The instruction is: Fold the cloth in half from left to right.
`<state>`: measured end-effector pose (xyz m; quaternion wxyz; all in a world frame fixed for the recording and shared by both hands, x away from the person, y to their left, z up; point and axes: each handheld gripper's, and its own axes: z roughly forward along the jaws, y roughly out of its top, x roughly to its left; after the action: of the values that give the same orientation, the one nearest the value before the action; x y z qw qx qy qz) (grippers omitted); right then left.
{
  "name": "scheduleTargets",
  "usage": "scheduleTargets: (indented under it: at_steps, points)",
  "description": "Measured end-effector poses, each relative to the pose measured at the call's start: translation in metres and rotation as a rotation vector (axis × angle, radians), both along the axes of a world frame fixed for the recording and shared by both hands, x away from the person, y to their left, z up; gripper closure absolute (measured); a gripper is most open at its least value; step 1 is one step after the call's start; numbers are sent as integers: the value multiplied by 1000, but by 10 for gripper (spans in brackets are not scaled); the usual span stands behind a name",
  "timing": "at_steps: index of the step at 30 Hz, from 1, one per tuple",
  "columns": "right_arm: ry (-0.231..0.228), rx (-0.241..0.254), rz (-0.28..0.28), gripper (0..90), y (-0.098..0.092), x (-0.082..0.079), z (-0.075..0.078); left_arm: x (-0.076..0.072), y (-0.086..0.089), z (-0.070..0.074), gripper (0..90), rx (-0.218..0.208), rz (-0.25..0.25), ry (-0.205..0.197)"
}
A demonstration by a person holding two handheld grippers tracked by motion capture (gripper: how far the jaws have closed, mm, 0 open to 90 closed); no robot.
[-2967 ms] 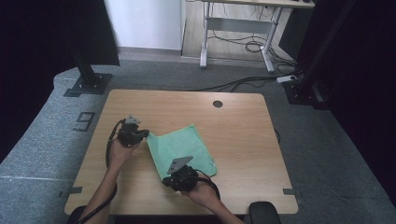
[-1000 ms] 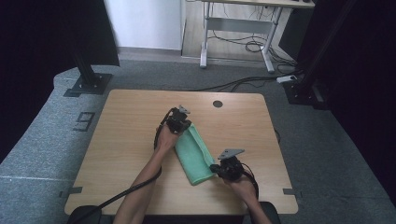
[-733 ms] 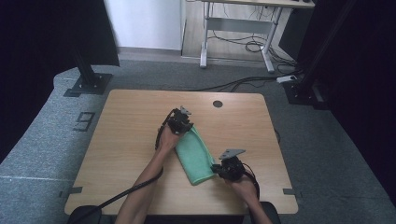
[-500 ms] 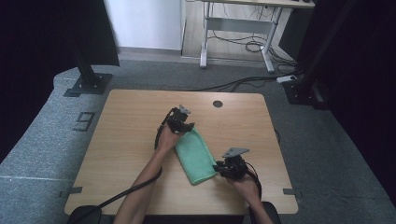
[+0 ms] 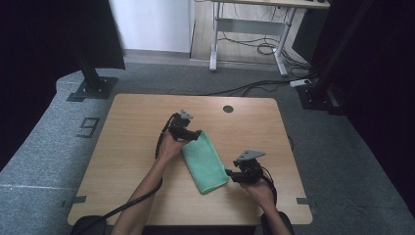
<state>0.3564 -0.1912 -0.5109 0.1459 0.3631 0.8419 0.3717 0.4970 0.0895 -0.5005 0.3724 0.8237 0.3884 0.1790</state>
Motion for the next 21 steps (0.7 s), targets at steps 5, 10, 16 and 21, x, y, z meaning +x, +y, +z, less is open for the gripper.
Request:
scheduleTargets:
  at_steps: [5,10,16,21]
  points:
    - [4,-13,0,351,1,7,-5,-18,9,-4,116,4,-14,14]
    - [11,-20,-3,306,0,9,-9,-40,19,-8,79,10,-20,21]
    - [32,-24,17,273,0,11,-17,-61,34,-16,71,7,-1,36]
    - [32,-31,35,258,-1,12,-21,-75,32,-24,68,15,-13,51]
